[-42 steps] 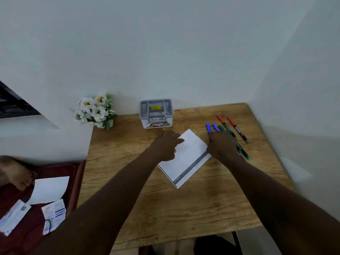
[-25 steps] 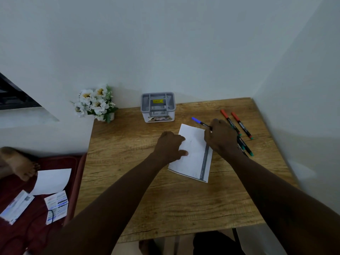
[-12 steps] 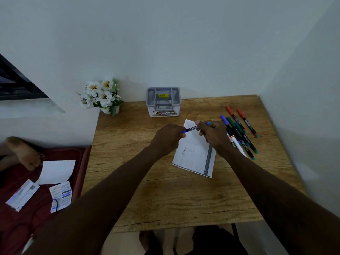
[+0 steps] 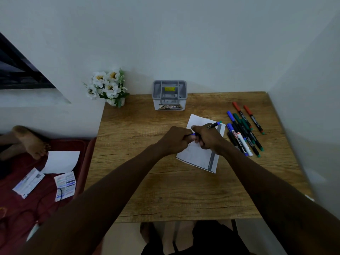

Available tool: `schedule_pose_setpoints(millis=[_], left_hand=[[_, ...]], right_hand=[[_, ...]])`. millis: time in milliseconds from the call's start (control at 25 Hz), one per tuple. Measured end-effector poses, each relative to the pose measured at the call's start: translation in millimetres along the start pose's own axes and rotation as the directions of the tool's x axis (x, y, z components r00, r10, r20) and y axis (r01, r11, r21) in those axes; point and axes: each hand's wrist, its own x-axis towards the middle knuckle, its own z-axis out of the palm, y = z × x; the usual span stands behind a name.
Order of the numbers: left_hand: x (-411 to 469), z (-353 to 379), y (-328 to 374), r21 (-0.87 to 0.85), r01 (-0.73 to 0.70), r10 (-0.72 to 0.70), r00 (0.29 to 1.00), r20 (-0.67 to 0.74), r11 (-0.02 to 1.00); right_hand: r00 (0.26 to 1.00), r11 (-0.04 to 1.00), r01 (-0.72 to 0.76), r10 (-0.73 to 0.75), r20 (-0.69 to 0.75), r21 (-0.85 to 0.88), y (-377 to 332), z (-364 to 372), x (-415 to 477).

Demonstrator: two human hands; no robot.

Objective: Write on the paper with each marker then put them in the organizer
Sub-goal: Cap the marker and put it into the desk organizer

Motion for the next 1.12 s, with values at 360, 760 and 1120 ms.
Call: schedule_pose_setpoints(millis=[360,760,1120], left_hand=[[-18.6,-23.2,-22.1,-0.183,0.345,-0.303,0.927,0.221,0.921],[-9.2,-10.6,-35.8,0.074,0.214,-0.222,0.968,0.118,0.974],[-19.2,15.4,-56.6,0.012,0.104,-0.103,0.992,-0.076,0.995]], right_hand=[[0.971,0.985,0.027,-0.066,0.228,0.169,8.7,-38.5,-1.9],[0.909,0.934,0.352,-0.358,0.214,0.068,35.8,-11.5,19.0],[0.795,0.816,0.57,-0.578,0.184,0.101,62.3,-11.7,30.7]])
